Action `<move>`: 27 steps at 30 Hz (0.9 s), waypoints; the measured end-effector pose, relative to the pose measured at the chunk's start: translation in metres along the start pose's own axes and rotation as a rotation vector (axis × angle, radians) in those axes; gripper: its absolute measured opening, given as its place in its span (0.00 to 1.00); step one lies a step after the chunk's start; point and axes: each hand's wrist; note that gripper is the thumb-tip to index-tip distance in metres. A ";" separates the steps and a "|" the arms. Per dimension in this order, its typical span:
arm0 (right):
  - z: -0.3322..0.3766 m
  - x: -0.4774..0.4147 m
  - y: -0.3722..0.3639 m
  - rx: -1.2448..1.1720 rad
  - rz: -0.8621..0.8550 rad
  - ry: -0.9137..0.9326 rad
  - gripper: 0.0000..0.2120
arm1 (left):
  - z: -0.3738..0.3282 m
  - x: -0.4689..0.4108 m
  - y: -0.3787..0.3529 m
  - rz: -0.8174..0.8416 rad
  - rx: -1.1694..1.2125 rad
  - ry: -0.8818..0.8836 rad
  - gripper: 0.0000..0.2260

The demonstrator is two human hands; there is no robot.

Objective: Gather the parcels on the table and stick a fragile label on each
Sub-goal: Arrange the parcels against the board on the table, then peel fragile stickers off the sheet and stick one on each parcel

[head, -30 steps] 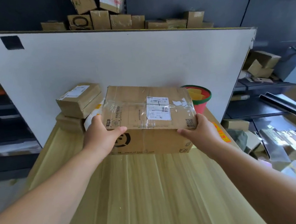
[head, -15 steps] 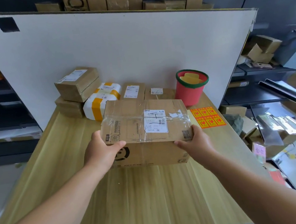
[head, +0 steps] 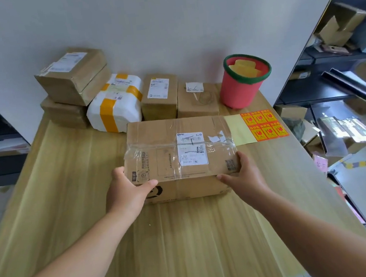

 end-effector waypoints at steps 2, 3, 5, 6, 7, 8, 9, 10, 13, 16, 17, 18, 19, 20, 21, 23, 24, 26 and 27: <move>0.003 -0.003 0.001 0.008 0.007 -0.003 0.31 | -0.005 -0.005 0.004 0.032 -0.044 0.016 0.35; 0.004 -0.004 0.002 0.023 0.013 -0.003 0.31 | -0.008 -0.007 0.006 0.053 -0.076 0.025 0.37; 0.005 -0.005 0.007 0.066 0.040 -0.001 0.27 | -0.011 -0.009 0.010 0.087 -0.125 0.043 0.42; 0.006 -0.005 0.010 0.086 0.057 0.002 0.25 | -0.011 -0.009 0.011 0.085 -0.159 0.036 0.44; 0.007 -0.005 0.013 0.105 0.078 -0.003 0.22 | -0.013 -0.009 0.011 0.064 -0.216 0.010 0.46; 0.010 -0.004 0.017 0.118 0.092 -0.007 0.20 | -0.016 -0.007 0.010 0.037 -0.294 -0.034 0.48; 0.013 -0.004 0.020 0.143 0.097 -0.007 0.18 | -0.022 -0.005 0.008 0.016 -0.379 -0.098 0.48; 0.016 -0.004 0.023 0.176 0.092 -0.002 0.19 | -0.029 -0.004 0.005 0.010 -0.454 -0.177 0.48; 0.023 -0.009 0.033 0.313 0.059 0.032 0.24 | -0.063 -0.007 -0.007 0.075 -0.607 -0.416 0.42; 0.021 -0.020 0.044 0.428 0.043 0.096 0.29 | -0.103 -0.012 -0.027 0.164 -0.684 -0.548 0.36; 0.018 -0.025 0.048 0.472 0.033 0.128 0.30 | -0.115 -0.014 -0.035 0.182 -0.700 -0.580 0.35; 0.015 -0.032 0.054 0.512 0.024 0.157 0.30 | -0.126 -0.016 -0.043 0.196 -0.717 -0.609 0.34; 0.012 -0.038 0.059 0.552 0.016 0.183 0.30 | -0.136 -0.018 -0.051 0.204 -0.733 -0.634 0.33; 0.009 -0.045 0.066 0.589 0.013 0.206 0.30 | -0.146 -0.020 -0.060 0.205 -0.743 -0.654 0.32; 0.005 -0.052 0.073 0.621 0.014 0.224 0.30 | -0.155 -0.021 -0.068 0.201 -0.746 -0.667 0.32; -0.003 -0.068 0.089 0.661 0.016 0.254 0.30 | -0.174 -0.023 -0.086 0.193 -0.739 -0.677 0.30; -0.008 -0.077 0.097 0.675 0.018 0.264 0.30 | -0.184 -0.023 -0.096 0.197 -0.736 -0.679 0.30; -0.019 -0.096 0.112 0.697 0.020 0.276 0.30 | -0.200 -0.026 -0.119 0.222 -0.732 -0.674 0.30; -0.024 -0.105 0.120 0.699 0.020 0.277 0.30 | -0.208 -0.029 -0.132 0.229 -0.730 -0.672 0.30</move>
Point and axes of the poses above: each hand's wrist, its own x-axis away from the middle knuckle, its own y-axis out of the back of the hand, z = x × y, and after that the axes turned 4 degrees about z, right-handed
